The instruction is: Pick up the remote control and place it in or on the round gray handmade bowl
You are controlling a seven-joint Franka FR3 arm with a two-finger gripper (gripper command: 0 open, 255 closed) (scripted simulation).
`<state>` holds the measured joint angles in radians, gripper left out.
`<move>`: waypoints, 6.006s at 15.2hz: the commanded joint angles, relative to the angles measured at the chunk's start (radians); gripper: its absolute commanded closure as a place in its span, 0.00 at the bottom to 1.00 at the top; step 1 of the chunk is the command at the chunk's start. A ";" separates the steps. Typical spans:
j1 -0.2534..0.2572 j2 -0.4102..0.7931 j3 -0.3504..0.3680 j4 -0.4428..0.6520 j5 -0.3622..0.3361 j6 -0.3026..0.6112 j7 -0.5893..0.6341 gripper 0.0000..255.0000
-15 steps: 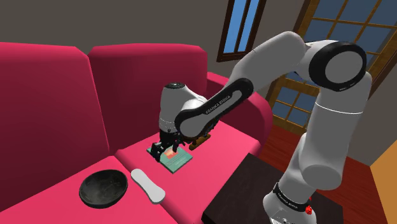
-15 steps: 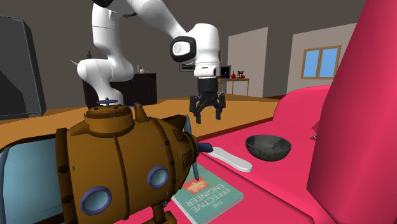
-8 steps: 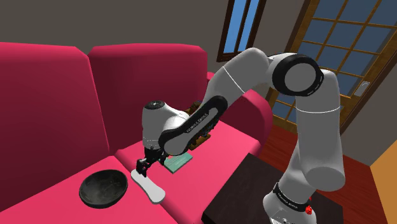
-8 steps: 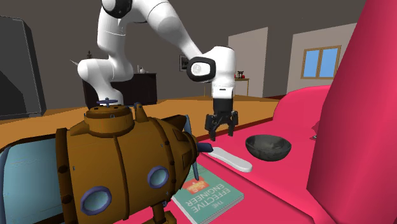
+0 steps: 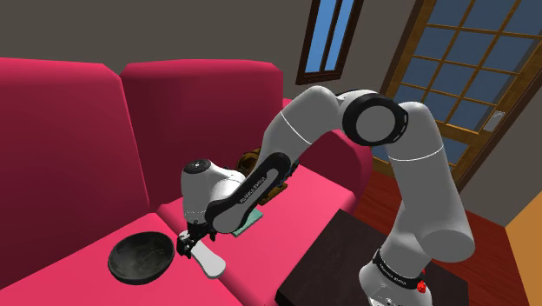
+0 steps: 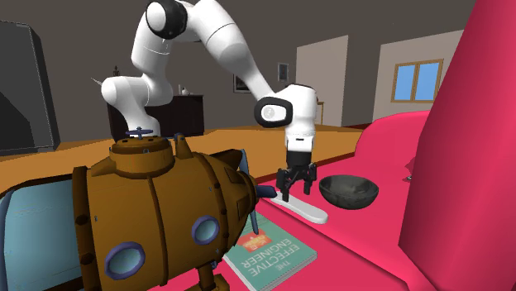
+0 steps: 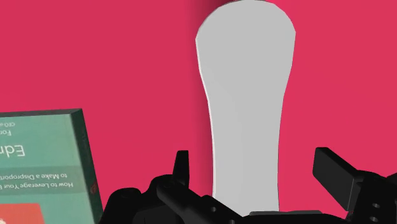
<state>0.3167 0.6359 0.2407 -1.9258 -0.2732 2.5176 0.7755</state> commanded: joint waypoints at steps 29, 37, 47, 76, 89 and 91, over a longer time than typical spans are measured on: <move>-0.008 -0.033 0.011 -0.003 0.012 -0.030 -0.008 1.00; -0.026 -0.116 0.036 -0.012 0.043 -0.102 -0.030 1.00; -0.044 -0.210 0.061 -0.004 0.083 -0.201 -0.057 1.00; 0.181 0.350 0.024 0.836 0.011 -0.487 0.030 1.00; 0.181 0.360 0.022 0.836 0.009 -0.477 0.031 0.00; 0.181 0.360 0.022 0.836 0.009 -0.477 0.031 0.00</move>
<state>0.4981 0.9963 0.2628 -1.0896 -0.2638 2.0410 0.8065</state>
